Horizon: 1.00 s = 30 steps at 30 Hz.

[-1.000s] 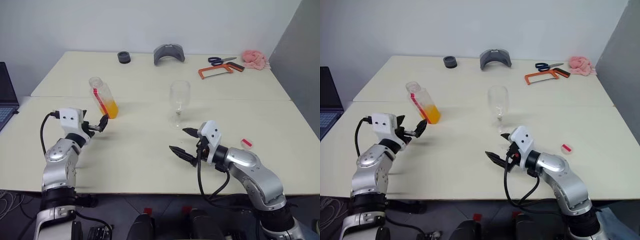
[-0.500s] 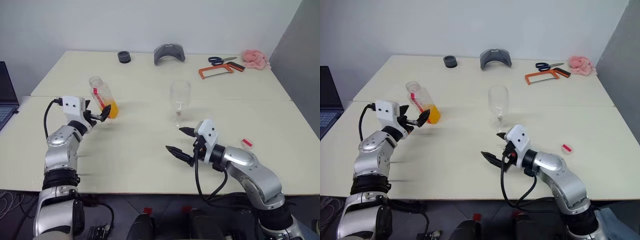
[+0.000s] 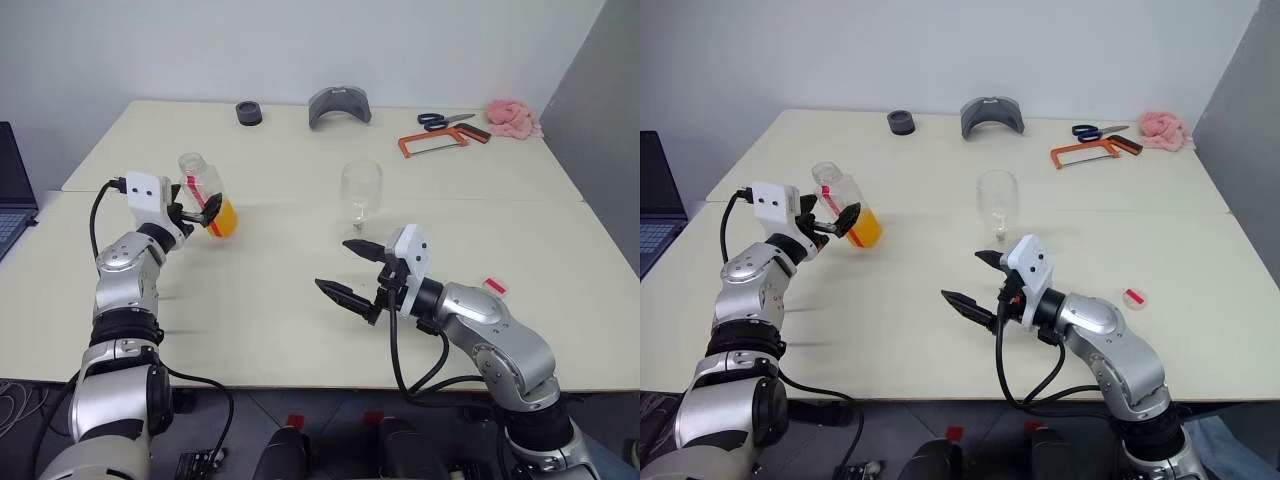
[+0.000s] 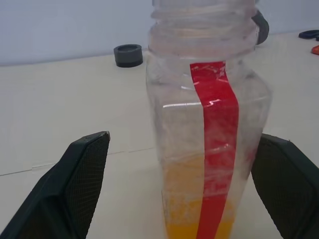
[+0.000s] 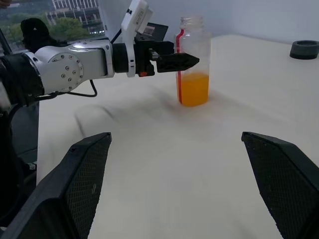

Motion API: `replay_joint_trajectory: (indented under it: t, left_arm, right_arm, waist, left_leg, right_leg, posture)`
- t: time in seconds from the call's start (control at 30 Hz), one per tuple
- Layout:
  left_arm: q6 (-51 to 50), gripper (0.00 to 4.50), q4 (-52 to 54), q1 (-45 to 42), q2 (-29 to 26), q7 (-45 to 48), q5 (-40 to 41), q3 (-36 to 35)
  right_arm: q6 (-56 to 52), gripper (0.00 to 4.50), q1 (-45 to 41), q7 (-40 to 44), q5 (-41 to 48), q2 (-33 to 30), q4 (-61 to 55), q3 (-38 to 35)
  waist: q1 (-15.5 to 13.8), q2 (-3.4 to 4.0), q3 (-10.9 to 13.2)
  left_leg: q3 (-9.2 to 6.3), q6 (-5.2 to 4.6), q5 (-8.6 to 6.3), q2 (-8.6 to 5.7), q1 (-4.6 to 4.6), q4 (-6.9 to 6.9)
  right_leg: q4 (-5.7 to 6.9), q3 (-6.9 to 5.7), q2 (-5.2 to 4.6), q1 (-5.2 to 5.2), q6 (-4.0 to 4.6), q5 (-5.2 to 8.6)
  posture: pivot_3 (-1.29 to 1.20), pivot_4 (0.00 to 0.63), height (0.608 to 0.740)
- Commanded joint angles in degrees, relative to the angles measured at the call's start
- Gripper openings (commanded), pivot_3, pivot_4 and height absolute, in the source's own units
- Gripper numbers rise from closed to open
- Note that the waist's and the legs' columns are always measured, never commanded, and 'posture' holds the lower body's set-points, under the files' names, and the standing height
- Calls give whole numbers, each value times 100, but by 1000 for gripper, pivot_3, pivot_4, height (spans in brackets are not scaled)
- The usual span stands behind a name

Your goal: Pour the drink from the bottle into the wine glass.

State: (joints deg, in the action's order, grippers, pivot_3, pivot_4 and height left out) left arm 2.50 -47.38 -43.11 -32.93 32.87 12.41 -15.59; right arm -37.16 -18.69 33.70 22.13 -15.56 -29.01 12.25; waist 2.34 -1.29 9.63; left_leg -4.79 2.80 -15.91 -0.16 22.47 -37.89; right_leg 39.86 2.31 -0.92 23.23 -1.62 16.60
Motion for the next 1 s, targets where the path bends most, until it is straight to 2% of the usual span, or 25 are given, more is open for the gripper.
replay_joint_trajectory:
  t: [0.03,0.07,0.17,0.33,0.4,0.5,0.67,0.8,1.0]
  left_arm:
    - [198,4500,-149,-275,-141,131,-10,-12]
    - [215,4500,-217,-318,-139,173,-1,-14]
    - [277,3908,-405,-448,-122,235,-8,-9]
    - [345,2275,-533,-558,-72,315,-8,6]
    - [358,1786,-535,-565,-55,332,2,5]
    - [325,1679,-356,-502,7,322,52,-8]
    - [44,1678,1053,-116,283,302,69,244]
    - [-158,1675,2287,24,462,185,-211,724]
    - [260,1671,2536,-364,494,146,-916,1411]
  right_arm:
    - [167,4465,-149,-4,59,15,-108,-44]
    - [175,4465,-156,-6,54,14,-95,-38]
    - [187,4500,-171,-23,21,-1,-75,-15]
    - [203,4500,-163,-52,-36,-9,-88,4]
    - [232,4500,-162,-66,-86,-24,-97,19]
    - [263,4500,-134,-97,-116,-54,-147,4]
    - [205,4500,47,-230,42,-229,-464,-423]
    - [186,4500,223,-246,175,-588,-497,-1108]
    - [510,4500,-59,-150,105,-948,151,-1564]
  waist:
    - [1,0,0]
    - [0,0,0]
    - [-1,0,0]
    - [1,0,0]
    - [1,0,0]
    - [1,0,0]
    - [-16,-1,0]
    - [-57,-3,1]
    - [-46,-3,1]
  left_leg:
    - [-2,0,0,-2,0,0]
    - [-5,0,0,-4,0,0]
    - [-14,0,0,-12,2,0]
    - [-16,0,0,-16,4,-2]
    - [-17,0,0,-16,4,-2]
    - [-18,0,0,-17,5,-2]
    - [-30,2,1,-15,19,-6]
    - [-42,4,2,-15,34,-10]
    - [-25,2,2,-31,27,-8]
  right_leg:
    - [0,0,-1,0,0,0]
    - [1,-1,-4,0,0,0]
    - [1,-2,-9,0,0,0]
    - [1,-3,-13,0,0,0]
    - [1,-3,-14,0,0,0]
    - [1,-3,-15,0,0,0]
    - [-1,-7,-25,3,0,0]
    - [-6,-10,-34,6,-1,0]
    - [-7,-5,-25,4,-1,-1]
  posture:
    - [0,150,740]
    - [0,150,740]
    - [0,150,740]
    - [0,150,740]
    - [0,150,740]
    - [0,150,740]
    - [0,150,740]
    - [0,150,740]
    - [0,150,740]
